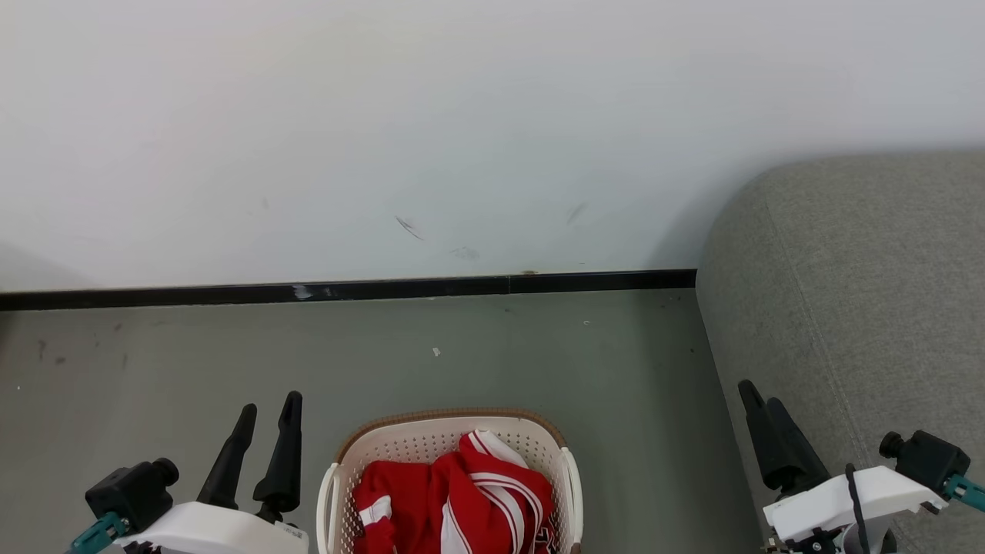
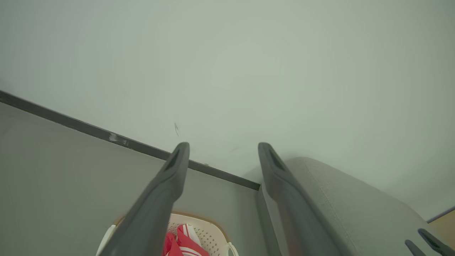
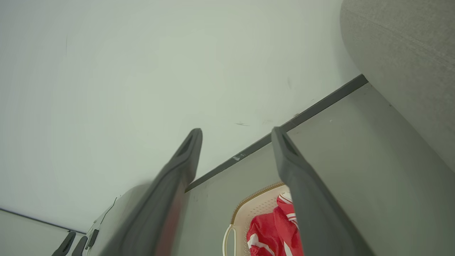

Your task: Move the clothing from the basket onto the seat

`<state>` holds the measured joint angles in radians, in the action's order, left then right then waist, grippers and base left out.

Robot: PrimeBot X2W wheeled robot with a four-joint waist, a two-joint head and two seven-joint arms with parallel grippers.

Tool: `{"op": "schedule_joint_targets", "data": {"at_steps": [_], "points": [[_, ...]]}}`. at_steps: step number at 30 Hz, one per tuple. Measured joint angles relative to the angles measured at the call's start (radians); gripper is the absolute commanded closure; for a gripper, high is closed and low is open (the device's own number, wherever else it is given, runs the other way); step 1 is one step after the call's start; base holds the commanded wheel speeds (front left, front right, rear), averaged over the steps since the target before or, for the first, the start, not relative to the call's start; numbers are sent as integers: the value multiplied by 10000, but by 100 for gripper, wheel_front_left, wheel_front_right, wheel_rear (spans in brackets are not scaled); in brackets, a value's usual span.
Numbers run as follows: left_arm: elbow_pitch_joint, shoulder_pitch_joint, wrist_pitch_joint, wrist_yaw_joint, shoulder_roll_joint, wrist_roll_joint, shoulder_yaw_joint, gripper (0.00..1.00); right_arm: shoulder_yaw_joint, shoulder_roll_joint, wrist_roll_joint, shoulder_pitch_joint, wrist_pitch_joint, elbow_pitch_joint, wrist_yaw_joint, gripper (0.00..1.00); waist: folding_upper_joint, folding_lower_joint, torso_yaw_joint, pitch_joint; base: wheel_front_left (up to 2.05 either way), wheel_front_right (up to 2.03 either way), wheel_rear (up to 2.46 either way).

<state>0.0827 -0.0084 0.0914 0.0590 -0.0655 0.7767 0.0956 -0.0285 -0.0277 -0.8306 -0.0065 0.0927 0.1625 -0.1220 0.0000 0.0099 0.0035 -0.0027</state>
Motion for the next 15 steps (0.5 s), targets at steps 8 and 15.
{"op": "schedule_joint_targets", "data": {"at_steps": [8,15], "points": [[-263,16,263,-370,-38,-1521,303,0,-230,-13,1417,22,232,-163,-2,0,0,-57,2,54,0,0,0],[-410,213,554,-673,-119,-3122,746,0,-506,-27,2725,61,523,-290,-8,0,0,-83,1,64,0,0,0]]}}
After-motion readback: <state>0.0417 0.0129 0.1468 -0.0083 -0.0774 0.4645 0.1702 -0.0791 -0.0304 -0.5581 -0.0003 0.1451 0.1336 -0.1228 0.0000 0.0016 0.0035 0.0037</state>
